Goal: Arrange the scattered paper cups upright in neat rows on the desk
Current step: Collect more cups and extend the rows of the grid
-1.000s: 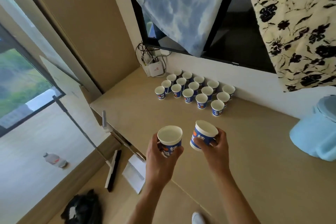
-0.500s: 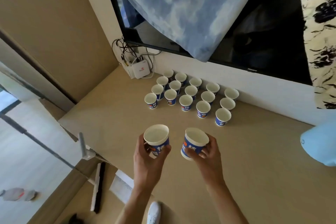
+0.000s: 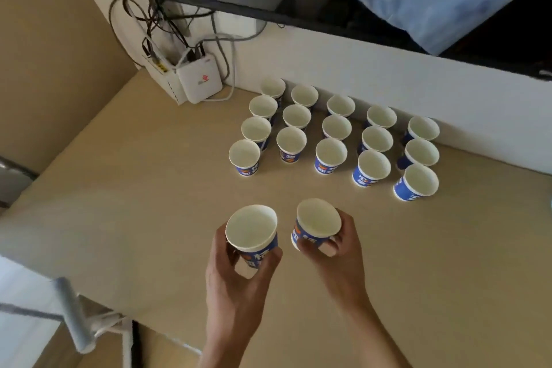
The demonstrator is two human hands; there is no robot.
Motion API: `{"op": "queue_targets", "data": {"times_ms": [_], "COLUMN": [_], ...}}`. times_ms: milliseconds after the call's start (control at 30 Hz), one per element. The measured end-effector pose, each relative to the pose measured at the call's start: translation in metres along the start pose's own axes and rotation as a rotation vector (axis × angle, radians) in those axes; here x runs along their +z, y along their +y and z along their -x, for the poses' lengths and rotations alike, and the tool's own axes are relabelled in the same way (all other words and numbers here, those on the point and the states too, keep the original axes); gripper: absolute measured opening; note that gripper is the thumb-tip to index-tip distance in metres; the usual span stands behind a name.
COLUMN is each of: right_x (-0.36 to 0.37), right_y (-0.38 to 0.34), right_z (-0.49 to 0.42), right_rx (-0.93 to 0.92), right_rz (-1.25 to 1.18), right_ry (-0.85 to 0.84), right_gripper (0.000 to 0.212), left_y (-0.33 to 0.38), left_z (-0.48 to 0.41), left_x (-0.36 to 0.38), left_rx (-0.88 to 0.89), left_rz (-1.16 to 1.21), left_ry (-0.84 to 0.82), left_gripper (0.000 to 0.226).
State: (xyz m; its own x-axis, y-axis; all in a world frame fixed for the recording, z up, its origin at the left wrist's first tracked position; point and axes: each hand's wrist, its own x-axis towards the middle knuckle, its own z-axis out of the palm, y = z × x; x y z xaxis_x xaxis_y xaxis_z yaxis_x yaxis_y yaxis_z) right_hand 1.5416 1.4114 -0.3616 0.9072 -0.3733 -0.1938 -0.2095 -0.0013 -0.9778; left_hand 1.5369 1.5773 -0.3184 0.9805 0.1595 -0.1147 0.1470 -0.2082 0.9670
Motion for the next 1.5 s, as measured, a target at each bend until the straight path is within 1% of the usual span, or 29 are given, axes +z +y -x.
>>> {"op": "queue_targets", "data": {"times_ms": [267,500,700,1000,1200,1333,1400,1433,1500], "right_x": [0.048,0.069,0.076,0.083,0.083,0.076,0.069,0.063,0.048], "right_y": [0.051,0.063,0.073,0.078,0.080,0.082,0.085,0.087,0.086], "right_z": [-0.076,-0.122,-0.136,-0.146,-0.146,-0.134,-0.115,-0.103,-0.083], "right_rx": [-0.141,-0.226,-0.290,-0.378,-0.361,-0.273,-0.238,-0.246,-0.251], "right_rz": [0.075,0.120,0.111,0.113,0.115,0.073,0.041,0.019,-0.041], "right_ry": [0.018,0.060,0.077,0.115,0.103,0.117,0.146,0.128,0.013], "right_gripper": [0.064,0.059,0.058,0.060,0.063,0.073,0.070,0.065,0.059], "left_y": [-0.067,-0.099,-0.107,-0.102,-0.105,-0.105,-0.104,-0.104,-0.101], "left_z": [-0.043,-0.056,-0.063,-0.069,-0.069,-0.069,-0.069,-0.070,-0.072], "left_x": [0.002,0.008,0.007,0.009,0.013,0.014,0.016,0.017,0.020], "left_rx": [0.039,0.079,0.107,0.133,0.124,0.125,0.123,0.119,0.108], "left_rz": [0.017,0.064,0.124,0.141,0.141,0.103,0.090,0.081,0.065], "left_ry": [-0.009,-0.001,0.002,0.013,0.027,-0.002,-0.005,-0.007,-0.034], "left_gripper": [0.057,0.061,0.062,0.066,0.069,0.070,0.072,0.072,0.071]}}
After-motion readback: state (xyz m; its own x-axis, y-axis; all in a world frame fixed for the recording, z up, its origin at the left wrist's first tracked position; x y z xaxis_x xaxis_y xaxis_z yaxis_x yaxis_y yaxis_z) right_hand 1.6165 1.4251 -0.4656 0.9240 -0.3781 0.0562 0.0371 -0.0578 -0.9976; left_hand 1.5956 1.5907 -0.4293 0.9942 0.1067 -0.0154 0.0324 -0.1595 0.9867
